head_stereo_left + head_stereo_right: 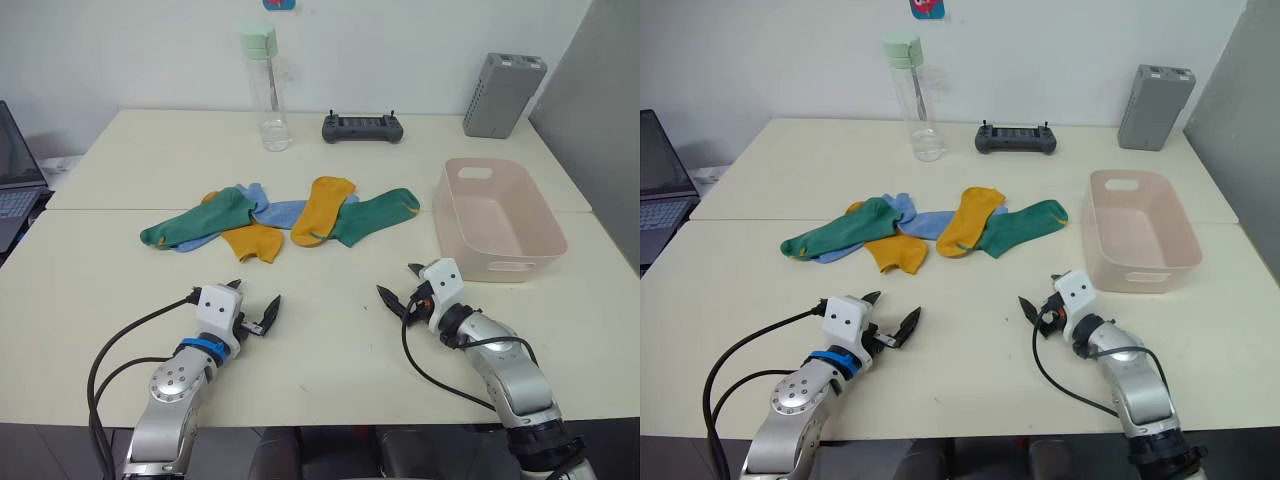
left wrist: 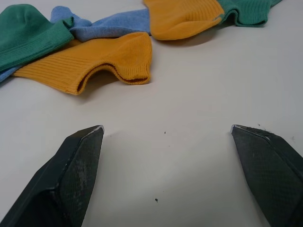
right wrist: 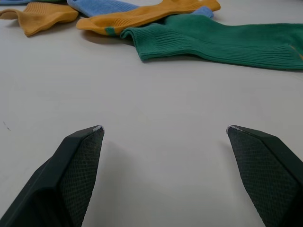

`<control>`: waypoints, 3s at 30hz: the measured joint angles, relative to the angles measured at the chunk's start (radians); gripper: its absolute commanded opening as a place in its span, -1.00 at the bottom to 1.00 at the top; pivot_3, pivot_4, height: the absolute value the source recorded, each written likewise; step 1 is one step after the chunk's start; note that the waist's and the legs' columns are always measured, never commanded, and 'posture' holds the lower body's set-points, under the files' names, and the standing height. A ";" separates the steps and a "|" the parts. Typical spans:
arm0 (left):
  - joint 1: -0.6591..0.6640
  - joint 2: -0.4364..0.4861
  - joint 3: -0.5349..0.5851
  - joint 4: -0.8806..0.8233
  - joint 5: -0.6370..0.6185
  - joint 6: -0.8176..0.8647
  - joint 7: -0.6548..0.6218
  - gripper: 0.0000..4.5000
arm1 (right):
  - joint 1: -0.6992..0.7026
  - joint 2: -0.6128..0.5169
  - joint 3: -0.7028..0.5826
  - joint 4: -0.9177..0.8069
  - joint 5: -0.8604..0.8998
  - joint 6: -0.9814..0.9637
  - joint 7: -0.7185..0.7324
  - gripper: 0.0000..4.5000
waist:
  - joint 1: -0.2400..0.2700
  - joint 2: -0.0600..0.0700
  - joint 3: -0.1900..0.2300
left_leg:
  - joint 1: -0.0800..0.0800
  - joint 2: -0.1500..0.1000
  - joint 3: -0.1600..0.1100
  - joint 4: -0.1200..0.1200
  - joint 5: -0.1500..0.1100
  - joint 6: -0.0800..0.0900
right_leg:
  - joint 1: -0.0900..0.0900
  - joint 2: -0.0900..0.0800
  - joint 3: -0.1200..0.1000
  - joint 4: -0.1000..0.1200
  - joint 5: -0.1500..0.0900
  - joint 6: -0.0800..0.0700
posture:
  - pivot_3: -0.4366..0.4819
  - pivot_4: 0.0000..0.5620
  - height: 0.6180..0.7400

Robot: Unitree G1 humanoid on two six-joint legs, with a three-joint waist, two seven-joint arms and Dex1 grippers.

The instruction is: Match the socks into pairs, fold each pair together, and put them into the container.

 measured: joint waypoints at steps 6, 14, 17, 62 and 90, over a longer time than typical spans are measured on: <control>0.000 0.000 0.000 0.000 0.000 0.000 -0.001 1.00 | 0.005 0.000 0.000 -0.001 0.000 0.000 -0.001 0.97 | 0.000 0.000 0.000 | 0.000 0.000 0.000 0.000 0.000 0.000 | 0.000 0.000 0.000 0.000 0.000 0.000 | -0.05 -0.47 1.00; 0.000 0.000 0.000 0.000 -0.001 0.000 -0.008 1.00 | 0.008 0.007 0.000 -0.001 0.005 0.002 0.003 0.97 | 0.000 0.000 0.000 | 0.000 0.000 0.000 0.000 0.000 0.000 | 0.000 0.000 0.000 0.000 0.000 0.000 | -0.05 -0.47 1.00; 0.002 0.000 0.000 -0.003 -0.005 0.000 -0.012 1.00 | 0.005 0.010 0.000 -0.001 0.012 0.009 0.007 0.97 | 0.000 0.000 0.000 | 0.000 0.000 0.000 0.000 0.000 0.000 | 0.000 0.000 0.000 0.000 0.000 0.000 | -0.05 -0.47 1.00; -0.216 0.018 0.009 0.085 -0.073 0.017 -0.011 1.00 | -0.191 0.012 0.096 -0.071 0.015 0.061 0.069 0.97 | 0.002 -0.003 -0.001 | -0.001 0.000 0.000 0.000 0.000 0.000 | 0.000 0.000 -0.001 0.000 0.003 0.005 | -0.05 -0.47 1.00; -0.617 -0.022 -0.175 0.593 0.139 -0.137 -0.029 -0.75 | -0.198 0.021 0.096 -0.078 0.001 0.070 0.030 1.00 | 0.002 -0.003 -0.001 | -0.001 -0.001 -0.002 0.000 0.000 0.000 | 0.000 0.001 -0.001 0.000 0.004 0.007 | -0.05 -0.47 1.00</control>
